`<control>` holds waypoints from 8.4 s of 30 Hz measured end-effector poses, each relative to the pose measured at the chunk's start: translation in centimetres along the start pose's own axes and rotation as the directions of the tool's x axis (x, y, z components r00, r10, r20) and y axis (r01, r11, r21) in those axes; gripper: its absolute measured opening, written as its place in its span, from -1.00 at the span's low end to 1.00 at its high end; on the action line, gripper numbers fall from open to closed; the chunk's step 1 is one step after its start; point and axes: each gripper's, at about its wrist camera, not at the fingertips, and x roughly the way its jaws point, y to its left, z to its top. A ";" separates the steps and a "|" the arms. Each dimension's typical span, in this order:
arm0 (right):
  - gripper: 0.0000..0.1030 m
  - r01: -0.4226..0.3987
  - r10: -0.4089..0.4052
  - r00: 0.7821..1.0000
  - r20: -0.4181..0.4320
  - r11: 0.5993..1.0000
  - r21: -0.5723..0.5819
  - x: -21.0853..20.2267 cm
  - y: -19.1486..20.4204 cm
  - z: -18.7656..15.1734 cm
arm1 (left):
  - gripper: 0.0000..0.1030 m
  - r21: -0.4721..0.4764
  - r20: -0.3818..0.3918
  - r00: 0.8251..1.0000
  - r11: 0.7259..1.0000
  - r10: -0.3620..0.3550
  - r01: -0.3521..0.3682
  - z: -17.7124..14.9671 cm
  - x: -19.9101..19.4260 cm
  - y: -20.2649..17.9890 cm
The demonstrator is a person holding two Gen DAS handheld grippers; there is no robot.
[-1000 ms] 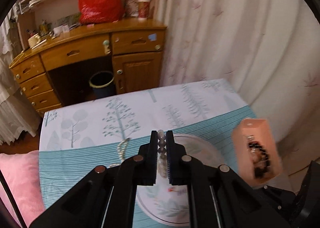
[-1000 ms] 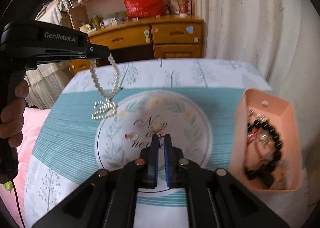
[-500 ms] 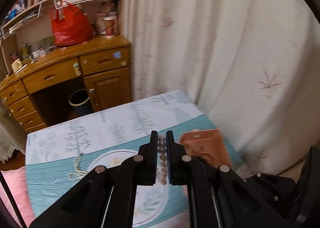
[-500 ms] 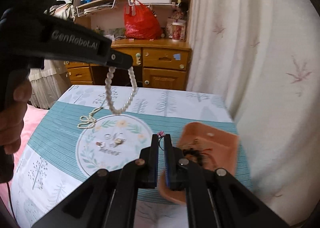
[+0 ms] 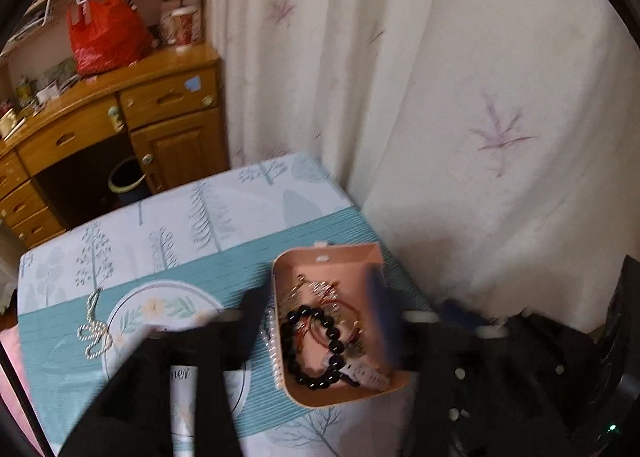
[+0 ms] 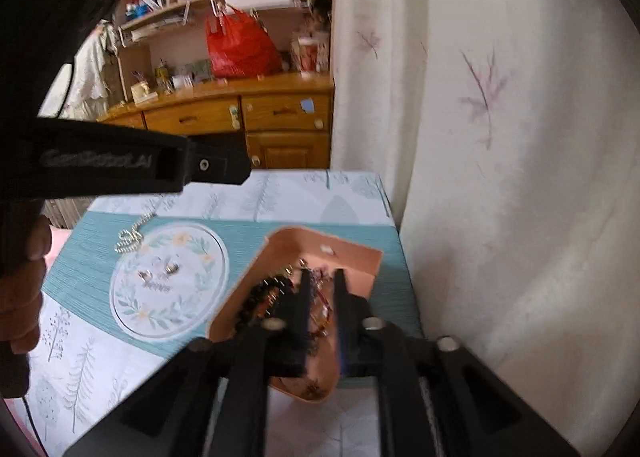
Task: Organize jewelry
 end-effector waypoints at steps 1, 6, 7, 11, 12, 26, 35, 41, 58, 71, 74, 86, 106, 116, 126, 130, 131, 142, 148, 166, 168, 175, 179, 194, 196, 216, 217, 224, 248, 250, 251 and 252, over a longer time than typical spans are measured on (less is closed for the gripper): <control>-0.26 0.001 0.000 1.000 -0.014 1.000 0.003 0.2 -0.3 -0.1 | 0.41 -0.010 0.001 1.000 1.000 0.011 -0.011 -0.1 0.0 0.2; -0.21 -0.050 0.053 0.998 -0.030 0.994 0.095 0.9 -1.3 -0.2 | 0.55 -0.048 -0.019 0.997 0.996 0.071 -0.071 -0.5 0.2 2.2; -0.21 -0.062 0.067 0.997 -0.037 0.992 0.113 1.2 -1.4 -0.3 | 0.55 -0.053 -0.023 0.996 0.995 0.083 -0.084 -0.6 0.2 2.7; -0.21 -0.112 0.128 0.989 -0.079 0.978 0.177 2.5 -1.3 -0.4 | 0.55 -0.088 -0.050 0.989 0.986 0.136 -0.140 -1.7 0.1 4.9; -0.21 -0.129 0.149 0.984 -0.092 0.972 0.197 2.8 -1.1 -0.5 | 0.55 -0.098 -0.060 0.988 0.984 0.144 -0.149 -2.1 0.0 5.5; -0.20 -0.327 0.456 0.857 -0.239 0.841 0.432 7.3 8.3 -1.6 | 0.56 -0.223 -0.242 0.894 0.875 0.378 -0.431 -10.7 0.8 17.7; -0.18 -0.083 0.325 0.873 -0.363 0.833 0.547 11.7 12.6 -4.2 | 0.60 -0.240 -0.199 0.900 0.871 0.387 -0.428 -13.0 3.9 24.3; 0.08 0.103 0.108 0.928 -0.356 0.844 0.526 11.9 13.1 -4.4 | 0.74 -0.261 -0.135 0.913 0.876 0.384 -0.407 -13.1 5.2 26.0; 0.14 0.300 -0.161 0.925 -0.343 0.864 0.403 13.6 12.3 -3.9 | 0.83 -0.209 -0.079 0.895 0.870 0.439 -0.446 -11.7 7.9 27.0; -0.14 0.293 -0.217 0.940 -0.263 0.909 0.297 14.6 11.9 -4.2 | 0.45 -0.241 -0.030 0.930 0.900 0.368 -0.364 -11.8 8.1 26.9; -0.50 0.267 -0.199 0.950 -0.239 0.916 0.299 14.8 11.7 -4.1 | 0.22 -0.242 -0.020 0.929 0.899 0.371 -0.364 -11.7 7.9 26.5; -0.72 0.192 -0.056 0.956 -0.287 0.862 0.470 14.9 9.7 -3.6 | -0.84 -0.334 0.004 0.948 0.894 0.318 -0.299 -12.5 6.5 27.9; -0.99 0.209 -0.046 0.957 -0.287 0.795 0.570 11.3 9.7 -4.1 | -0.94 -0.289 0.033 0.988 0.947 0.153 -0.137 -14.9 0.7 27.1; -0.59 0.270 -0.123 0.945 -0.302 0.815 0.513 13.7 10.4 -3.5 | 0.50 -0.284 0.008 0.986 0.946 0.164 -0.155 -15.9 1.3 27.7; -0.38 0.275 -0.135 0.950 -0.282 0.786 0.553 14.4 9.8 -3.0 | 0.10 -0.229 -0.059 0.978 0.951 0.198 -0.207 -14.9 4.3 28.3; -0.39 0.313 -0.176 0.941 -0.290 0.779 0.543 15.1 9.6 -2.5 | 0.06 -0.163 -0.045 0.968 0.954 0.246 -0.250 -14.9 4.4 27.2; -0.40 0.323 -0.184 0.936 -0.299 0.784 0.530 15.4 9.7 -2.5 | 0.05 -0.132 -0.052 0.961 0.952 0.273 -0.278 -14.9 4.6 26.7; -0.86 0.183 -0.031 0.954 -0.299 0.848 0.497 16.1 9.5 -2.2 | -0.82 -0.255 -0.061 0.957 0.922 0.285 -0.291 -14.5 4.8 26.7; -0.86 0.065 0.162 0.932 -0.324 0.805 0.589 16.3 8.2 -2.3 | -0.91 -0.366 -0.057 0.956 0.885 0.287 -0.288 -14.8 3.7 27.1; -0.86 -0.247 0.329 0.915 -0.233 0.914 0.323 9.5 7.2 3.2 | 0.10 -0.449 -0.125 0.909 0.794 0.398 -0.410 -15.7 2.9 24.4; -0.86 -0.252 0.323 0.921 -0.218 0.920 0.299 8.6 6.5 3.6 | 0.10 -0.431 -0.132 0.909 0.803 0.396 -0.412 -15.4 3.3 24.4; -0.86 -0.250 0.299 0.942 -0.150 0.928 0.277 4.9 3.5 4.8 | -0.04 -0.366 -0.167 0.887 0.809 0.430 -0.460 -14.7 5.2 25.0; -0.86 -0.229 0.273 0.954 -0.124 0.930 0.287 3.6 1.6 5.3 | -0.30 -0.365 -0.156 0.896 0.819 0.416 -0.443 -14.0 5.6 25.4; -0.86 -0.144 0.205 0.969 -0.137 0.923 0.357 3.9 -3.5 4.1 | -0.88 -0.405 -0.112 0.893 0.800 0.437 -0.442 -14.2 4.7 23.5; -0.86 -0.149 0.210 0.968 -0.137 0.921 0.360 3.9 -3.9 4.0 | -0.88 -0.411 -0.108 0.896 0.802 0.430 -0.434 -14.0 4.3 23.1; -0.86 -0.220 0.228 0.974 0.000 0.940 0.262 0.8 -6.2 5.9 | -0.95 -0.293 0.182 0.907 0.902 0.379 -0.318 -4.5 -9.2 12.2; -0.86 -0.221 0.227 0.974 0.005 0.940 0.258 0.6 -6.3 6.0 | -0.95 -0.281 0.199 0.907 0.908 0.372 -0.311 -3.9 -9.8 11.6; -0.86 -0.255 0.250 0.967 0.050 0.939 0.230 -0.5 -6.9 6.4 | -0.95 -0.144 0.321 0.911 0.964 0.261 -0.225 1.3 -12.8 6.4; -0.84 -0.270 0.318 0.928 -0.193 0.933 0.238 6.8 -6.7 -0.9 | 0.49 -0.167 0.064 0.989 0.979 0.131 -0.119 -2.4 2.5 0.2; -0.84 -0.272 0.335 0.915 -0.226 0.925 0.266 7.1 -6.8 -1.9 | 0.67 -0.121 0.051 0.972 0.968 0.229 -0.222 -3.4 2.7 0.6; -0.84 -0.270 0.334 0.914 -0.230 0.924 0.270 7.1 -6.9 -2.2 | 0.84 -0.116 0.037 0.963 0.958 0.269 -0.263 -3.7 2.7 1.0; -0.82 -0.269 0.333 0.914 -0.231 0.924 0.271 6.9 -6.8 -2.3 | 0.88 -0.116 0.023 0.953 0.948 0.302 -0.297 -3.9 2.7 1.4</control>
